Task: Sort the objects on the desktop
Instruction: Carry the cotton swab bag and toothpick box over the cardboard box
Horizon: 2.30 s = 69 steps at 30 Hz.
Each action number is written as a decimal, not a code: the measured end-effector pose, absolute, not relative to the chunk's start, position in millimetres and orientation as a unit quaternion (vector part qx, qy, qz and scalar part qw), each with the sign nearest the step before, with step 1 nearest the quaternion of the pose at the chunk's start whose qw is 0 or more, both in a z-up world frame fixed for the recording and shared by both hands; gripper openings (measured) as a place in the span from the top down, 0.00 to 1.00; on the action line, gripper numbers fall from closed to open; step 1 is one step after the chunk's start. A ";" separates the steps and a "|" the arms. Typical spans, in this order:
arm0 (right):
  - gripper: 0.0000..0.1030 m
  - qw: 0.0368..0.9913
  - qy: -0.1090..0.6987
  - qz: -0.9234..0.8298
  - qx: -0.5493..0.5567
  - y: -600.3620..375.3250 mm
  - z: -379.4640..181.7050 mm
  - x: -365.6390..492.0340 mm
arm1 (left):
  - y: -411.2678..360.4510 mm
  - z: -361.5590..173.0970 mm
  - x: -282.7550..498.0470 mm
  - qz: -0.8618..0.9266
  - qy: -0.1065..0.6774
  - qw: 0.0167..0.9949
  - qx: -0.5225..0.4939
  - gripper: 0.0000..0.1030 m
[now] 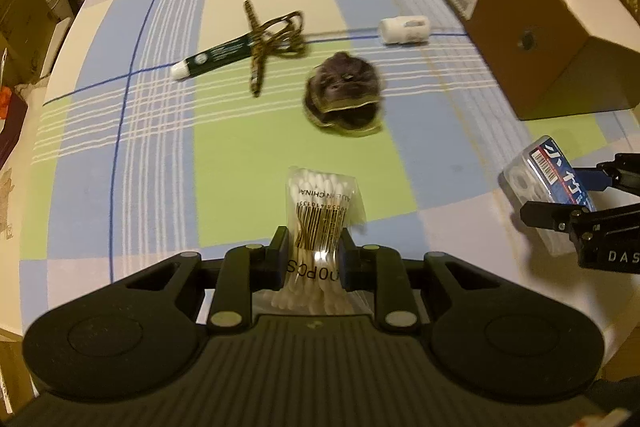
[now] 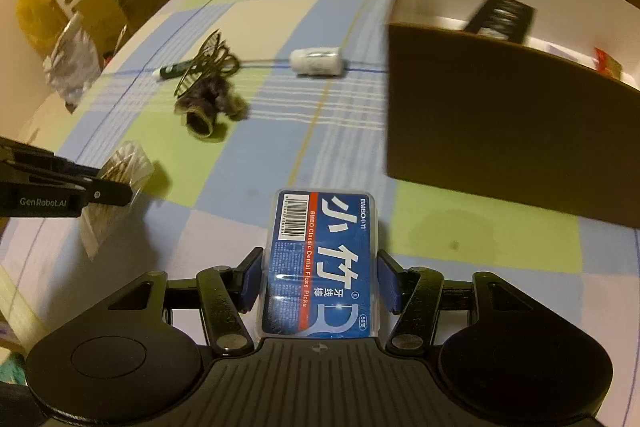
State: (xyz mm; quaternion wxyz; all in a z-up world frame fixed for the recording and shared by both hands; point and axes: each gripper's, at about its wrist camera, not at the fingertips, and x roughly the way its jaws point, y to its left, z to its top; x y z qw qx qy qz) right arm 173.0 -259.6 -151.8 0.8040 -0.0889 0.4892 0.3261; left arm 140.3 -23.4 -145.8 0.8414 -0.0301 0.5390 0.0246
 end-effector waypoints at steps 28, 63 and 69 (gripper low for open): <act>0.47 0.857 0.435 0.277 -0.021 -410.3 -73.5 195.6 | -170.4 -48.4 171.4 -0.120 0.444 0.888 -0.014 0.81; 0.47 0.876 0.390 0.280 -0.044 -445.9 -47.3 349.4 | -282.6 -60.3 338.0 -0.114 0.443 0.889 0.012 0.81; 0.47 0.869 0.408 0.276 -0.047 -446.2 -61.8 362.5 | -287.2 -80.3 352.2 -0.109 0.468 0.877 0.020 0.81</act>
